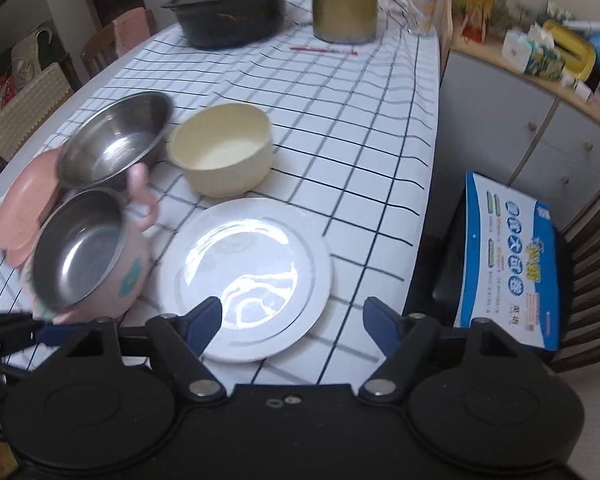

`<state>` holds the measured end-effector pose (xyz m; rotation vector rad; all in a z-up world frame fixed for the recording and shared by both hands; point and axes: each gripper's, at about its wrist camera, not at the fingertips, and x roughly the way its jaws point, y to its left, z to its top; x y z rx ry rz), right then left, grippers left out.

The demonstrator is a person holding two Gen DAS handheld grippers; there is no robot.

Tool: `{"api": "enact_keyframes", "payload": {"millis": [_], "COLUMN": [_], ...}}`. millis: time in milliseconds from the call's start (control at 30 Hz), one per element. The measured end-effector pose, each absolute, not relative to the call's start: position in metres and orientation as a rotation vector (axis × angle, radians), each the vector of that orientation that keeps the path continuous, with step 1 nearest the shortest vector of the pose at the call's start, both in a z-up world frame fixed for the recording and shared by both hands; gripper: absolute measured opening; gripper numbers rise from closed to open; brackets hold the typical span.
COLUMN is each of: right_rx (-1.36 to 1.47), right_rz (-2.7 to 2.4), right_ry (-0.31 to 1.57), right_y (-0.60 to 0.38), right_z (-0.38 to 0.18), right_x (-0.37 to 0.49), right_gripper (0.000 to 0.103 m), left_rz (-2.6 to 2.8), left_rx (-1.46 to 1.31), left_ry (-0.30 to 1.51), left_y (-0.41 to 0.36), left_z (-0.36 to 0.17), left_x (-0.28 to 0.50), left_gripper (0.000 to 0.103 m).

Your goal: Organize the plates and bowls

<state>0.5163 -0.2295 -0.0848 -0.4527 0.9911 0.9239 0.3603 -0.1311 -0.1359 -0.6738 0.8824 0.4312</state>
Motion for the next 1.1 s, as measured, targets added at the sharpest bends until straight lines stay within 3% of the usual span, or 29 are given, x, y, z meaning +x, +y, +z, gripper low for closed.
{"api": "enact_keyframes", "payload": {"millis": [133,200,267,467,533,733,1100], "right_rx": [-0.444,-0.458,-0.473,-0.508,-0.499,-0.463,-0.461], "right_rz": [0.942,0.956,0.971,1.029,1.045,1.079,1.111], "right_ry": [1.042,1.059,1.071,1.091,1.117,1.172,1.133], "right_y": [-0.217,-0.208,-0.199,-0.173,-0.167,-0.158,-0.201], "right_z": [-0.101,-0.109,-0.116,-0.128,-0.133,-0.143,-0.136], "right_x": [0.546,0.557,0.566,0.587,0.595,0.609,0.593], "right_gripper": [0.068,0.061,0.053,0.045,0.042,0.013,0.001], "left_rz": [0.492,0.528,0.547,0.594,0.596,0.597,0.531], "left_rx": [-0.638,-0.669,-0.736,-0.809,-0.813,-0.809,-0.782], "left_ry": [0.856,0.840,0.842,0.831,0.828,0.841,0.835], "left_y": [-0.140,-0.144,-0.147,-0.148,-0.147,-0.144,-0.143], "left_z": [-0.137,-0.138,-0.143,-0.156,-0.158,-0.162,-0.165], "left_x": [0.374,0.372,0.370,0.372,0.372,0.371,0.368], "left_gripper": [0.073,0.061,0.059,0.053,0.046,0.039,0.039]}}
